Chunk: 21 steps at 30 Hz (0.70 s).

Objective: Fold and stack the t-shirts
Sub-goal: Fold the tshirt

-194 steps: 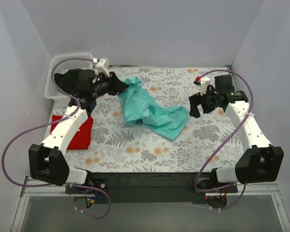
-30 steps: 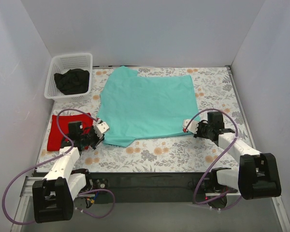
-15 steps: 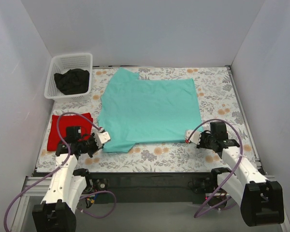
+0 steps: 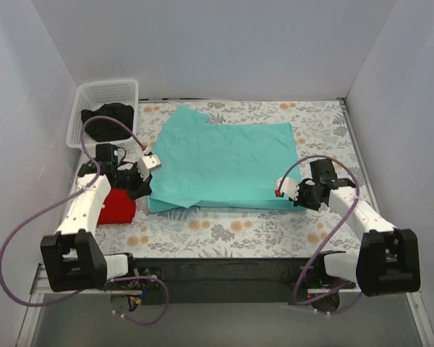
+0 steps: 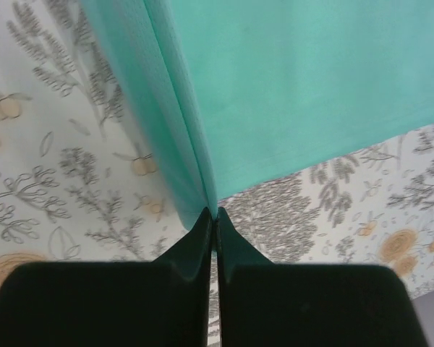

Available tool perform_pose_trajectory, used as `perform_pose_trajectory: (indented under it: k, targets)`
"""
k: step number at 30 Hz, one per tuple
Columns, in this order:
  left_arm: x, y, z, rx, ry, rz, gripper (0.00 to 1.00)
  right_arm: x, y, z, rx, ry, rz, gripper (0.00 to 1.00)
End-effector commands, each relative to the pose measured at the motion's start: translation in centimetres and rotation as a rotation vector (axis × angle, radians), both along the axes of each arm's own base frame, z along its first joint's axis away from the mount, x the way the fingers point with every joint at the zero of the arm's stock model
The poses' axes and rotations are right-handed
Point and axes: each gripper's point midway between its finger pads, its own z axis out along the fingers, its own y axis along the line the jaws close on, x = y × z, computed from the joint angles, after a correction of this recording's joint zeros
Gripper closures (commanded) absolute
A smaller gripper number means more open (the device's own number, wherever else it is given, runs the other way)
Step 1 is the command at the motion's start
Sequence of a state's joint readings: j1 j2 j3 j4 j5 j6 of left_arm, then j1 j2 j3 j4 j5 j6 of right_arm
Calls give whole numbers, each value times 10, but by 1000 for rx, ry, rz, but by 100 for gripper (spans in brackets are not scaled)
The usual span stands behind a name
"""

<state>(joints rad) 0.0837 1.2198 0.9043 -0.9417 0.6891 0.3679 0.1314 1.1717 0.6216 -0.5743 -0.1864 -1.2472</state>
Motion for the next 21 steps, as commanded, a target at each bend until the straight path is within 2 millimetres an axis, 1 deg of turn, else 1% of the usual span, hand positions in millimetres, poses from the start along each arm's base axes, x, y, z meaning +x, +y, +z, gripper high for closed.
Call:
perform_pose_trajectory:
  k: [1, 2, 3, 4, 5, 6, 7, 8, 9, 10, 11, 12, 13, 14, 15, 16, 21]
  targets:
    - [40, 1, 16, -30, 2, 62, 100, 25, 11, 20, 53, 28, -36, 99]
    - [47, 2, 16, -18, 4, 69, 100, 35, 14, 24, 63, 38, -33, 99]
    - [59, 3, 23, -7, -17, 73, 100, 39, 16, 27, 65, 51, -34, 99]
    - [67, 0, 13, 5, 12, 67, 100, 41, 16, 22, 62, 83, -34, 99]
    - [73, 0, 11, 16, 21, 67, 100, 53, 17, 30, 63, 65, -34, 99]
    - [85, 1, 15, 37, 7, 71, 100, 56, 17, 29, 59, 76, -32, 99]
    - [91, -2, 5, 43, 39, 66, 100, 58, 17, 29, 54, 85, -31, 99]
    - [98, -2, 3, 51, 41, 68, 100, 62, 17, 24, 45, 106, -34, 99]
    - [105, 0, 2, 62, 41, 73, 100, 69, 17, 28, 42, 96, -32, 99]
    - [117, -11, 10, 68, 10, 45, 100, 72, 16, 27, 37, 103, -34, 99]
    - [123, -12, 0, 78, 30, 42, 100, 75, 14, 23, 21, 115, -33, 99]
    - [130, -11, -1, 95, 25, 42, 100, 80, 15, 25, 18, 107, -31, 99]
    - [141, -13, 4, 103, 3, 35, 100, 81, 14, 19, 11, 125, -30, 99]
    - [145, -13, -4, 112, 23, 32, 100, 84, 13, 19, 6, 121, -28, 99]
    - [149, -13, -6, 117, 26, 31, 100, 86, 14, 18, 5, 125, -28, 99]
    - [154, -13, -4, 126, 18, 28, 100, 88, 14, 14, 2, 136, -29, 99]
    - [160, -11, -20, 159, 35, 23, 100, 93, 13, 3, -6, 165, -29, 99]
